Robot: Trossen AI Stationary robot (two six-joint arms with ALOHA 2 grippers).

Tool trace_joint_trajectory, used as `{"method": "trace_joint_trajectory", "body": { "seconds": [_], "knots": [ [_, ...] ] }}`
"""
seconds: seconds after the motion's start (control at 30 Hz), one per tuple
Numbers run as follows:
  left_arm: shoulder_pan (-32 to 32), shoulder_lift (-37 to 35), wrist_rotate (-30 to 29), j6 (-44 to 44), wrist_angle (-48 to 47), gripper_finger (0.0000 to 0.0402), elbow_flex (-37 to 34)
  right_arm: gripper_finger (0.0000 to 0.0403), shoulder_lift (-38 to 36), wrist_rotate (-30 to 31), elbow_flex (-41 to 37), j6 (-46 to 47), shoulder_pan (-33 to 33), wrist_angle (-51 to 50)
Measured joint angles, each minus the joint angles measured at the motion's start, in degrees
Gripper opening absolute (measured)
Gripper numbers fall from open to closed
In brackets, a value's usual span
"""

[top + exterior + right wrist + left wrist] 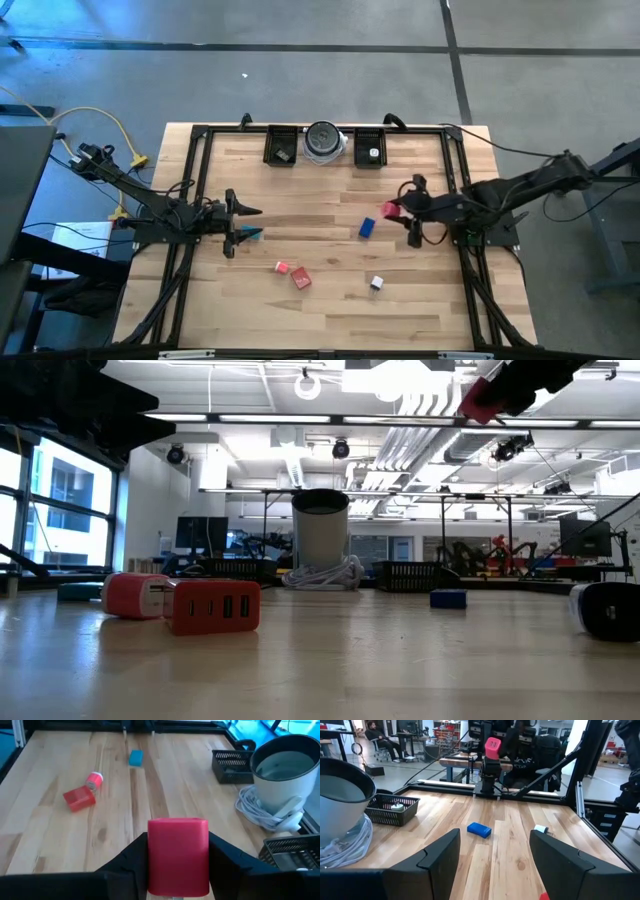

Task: Pick & Place Office items
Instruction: Put the pink charger adapter into the right black basket

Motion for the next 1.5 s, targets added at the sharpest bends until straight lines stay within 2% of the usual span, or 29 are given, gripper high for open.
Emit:
{"method": "trace_joint_trajectory", "body": {
  "seconds": [0.17, 0.43, 0.57, 0.73, 0.83, 1.1, 1.33, 1.5],
  "knots": [
    [0.0, -0.09, -0.02, 0.13, 0.0, 0.0232, 0.0, 0.014, -4.8, 0.56, -5.36, 0.05, 0.02, 3.67],
    [0.0, -0.11, -0.02, -1.42, 3.84, 0.0232, -0.02, 0.014, -10.79, -1.78, -18.24, -2.3, 0.02, 23.89],
    [0.06, -0.05, 0.28, -4.49, 4.24, 0.0232, -0.02, 0.014, -8.02, -5.05, -20.56, -5.67, -0.03, 33.54],
    [2.41, 1.96, 1.26, -9.27, 4.37, 0.0232, -0.02, 0.014, -1.33, -4.61, -20.58, -7.68, -0.14, 38.93],
    [5.47, 4.52, 6.46, -11.07, 5.57, 0.0232, -0.04, 0.014, 3.91, -5.1, -20.69, -8.82, -0.6, 43.04],
    [14.67, 15.02, 21.51, -13.93, 18.63, 0.0232, -0.04, 0.014, 13.04, -8.22, -20.6, -10.03, -3.81, 52.04],
    [22.83, 26.06, 31.38, -19.98, 30.22, 0.0232, -0.01, 0.014, 18.0, -9.22, -17.14, -10.99, -5.46, 52.12],
    [26.22, 34.12, 38.63, -21.48, 38.53, 0.0232, 2.02, 0.014, 22.57, -9.36, -13.27, -14.04, -5.54, 50.69]
  ]
}}
